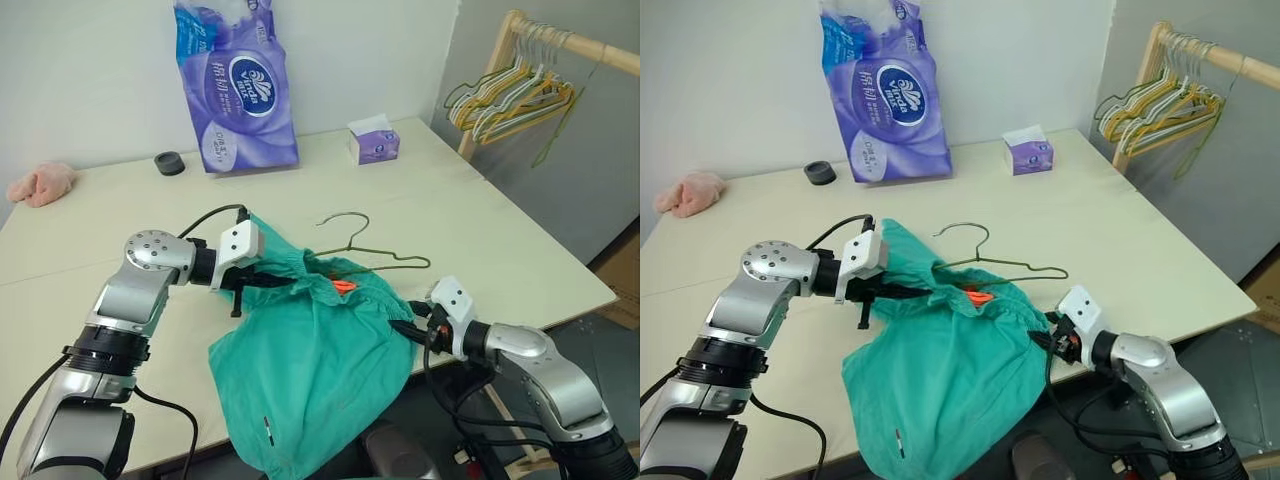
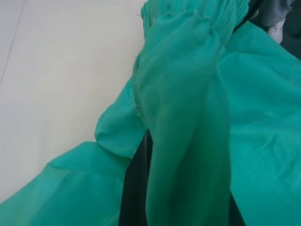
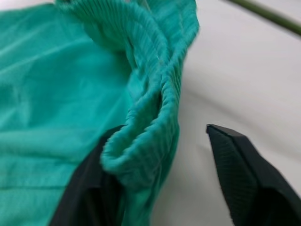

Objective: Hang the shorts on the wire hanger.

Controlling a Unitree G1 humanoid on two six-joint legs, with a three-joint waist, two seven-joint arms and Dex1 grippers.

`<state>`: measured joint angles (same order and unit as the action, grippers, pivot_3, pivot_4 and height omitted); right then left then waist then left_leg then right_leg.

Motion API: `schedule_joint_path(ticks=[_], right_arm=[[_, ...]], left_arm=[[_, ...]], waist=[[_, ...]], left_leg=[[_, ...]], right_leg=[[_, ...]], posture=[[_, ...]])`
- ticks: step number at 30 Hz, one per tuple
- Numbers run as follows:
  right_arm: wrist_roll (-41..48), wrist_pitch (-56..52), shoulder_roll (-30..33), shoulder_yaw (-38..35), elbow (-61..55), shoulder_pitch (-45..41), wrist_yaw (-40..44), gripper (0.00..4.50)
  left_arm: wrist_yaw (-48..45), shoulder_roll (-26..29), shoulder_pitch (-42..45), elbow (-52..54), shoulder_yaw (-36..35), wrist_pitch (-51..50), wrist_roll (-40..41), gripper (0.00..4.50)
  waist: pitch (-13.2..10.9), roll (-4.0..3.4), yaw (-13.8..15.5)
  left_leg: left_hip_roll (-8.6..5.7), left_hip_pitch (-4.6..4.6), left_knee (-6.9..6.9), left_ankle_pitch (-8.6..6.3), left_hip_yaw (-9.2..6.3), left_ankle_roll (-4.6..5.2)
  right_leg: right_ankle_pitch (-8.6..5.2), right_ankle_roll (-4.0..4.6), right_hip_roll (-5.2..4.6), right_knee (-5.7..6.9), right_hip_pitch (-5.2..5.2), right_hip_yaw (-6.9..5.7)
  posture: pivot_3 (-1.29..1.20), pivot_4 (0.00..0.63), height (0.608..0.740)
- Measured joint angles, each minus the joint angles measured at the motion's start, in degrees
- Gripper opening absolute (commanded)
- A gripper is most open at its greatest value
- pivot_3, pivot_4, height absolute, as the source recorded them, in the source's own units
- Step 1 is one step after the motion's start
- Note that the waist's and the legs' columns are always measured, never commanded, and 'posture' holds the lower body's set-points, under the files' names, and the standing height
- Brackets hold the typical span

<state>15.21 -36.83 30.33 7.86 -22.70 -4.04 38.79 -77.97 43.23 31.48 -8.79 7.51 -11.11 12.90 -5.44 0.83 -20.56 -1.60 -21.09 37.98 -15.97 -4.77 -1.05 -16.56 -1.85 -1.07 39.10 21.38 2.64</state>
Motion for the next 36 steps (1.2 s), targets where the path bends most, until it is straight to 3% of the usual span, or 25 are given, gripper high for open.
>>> schedule_joint_path(ticks=[7, 19, 36], right_arm=[[2.1, 1.1, 0.5, -2.8, 0.7, 0.6, 1.2, 0.05], [13.4, -4.5, 4.7, -11.3, 11.7, -10.8, 8.2, 0.05], [17.5, -7.9, 7.3, -10.9, 11.2, -11.3, 11.1, 0.05]], left_arm=[[2.3, 0.4, -3.0, 3.1, -2.0, -3.4, 2.0, 0.0], [3.1, 5.2, -8.7, 16.5, -8.8, -17.2, 14.3, 0.0], [-0.8, 11.6, -11.0, 17.5, -8.1, -11.8, 13.5, 0.0]], waist=[[0.0, 0.0, 0.1], [0.0, -0.01, 0.1], [0.0, -0.01, 1.3]], left_leg=[[0.0, 0.0, -0.01, 0.0, 0.01, 0.0], [0.02, 0.02, -0.02, 0.0, 0.03, 0.01], [0.02, 0.05, -0.02, 0.0, 0.13, 0.01]], right_leg=[[0.0, 0.0, 0.0, 0.0, 0.0, 0.01], [0.0, 0.01, 0.02, 0.0, -0.03, 0.01], [-0.01, 0.0, 0.03, -0.01, -0.02, 0.1]], posture=[[-0.38, 0.048, 0.74], [-0.36, 0.043, 0.74], [-0.37, 0.041, 0.74]])
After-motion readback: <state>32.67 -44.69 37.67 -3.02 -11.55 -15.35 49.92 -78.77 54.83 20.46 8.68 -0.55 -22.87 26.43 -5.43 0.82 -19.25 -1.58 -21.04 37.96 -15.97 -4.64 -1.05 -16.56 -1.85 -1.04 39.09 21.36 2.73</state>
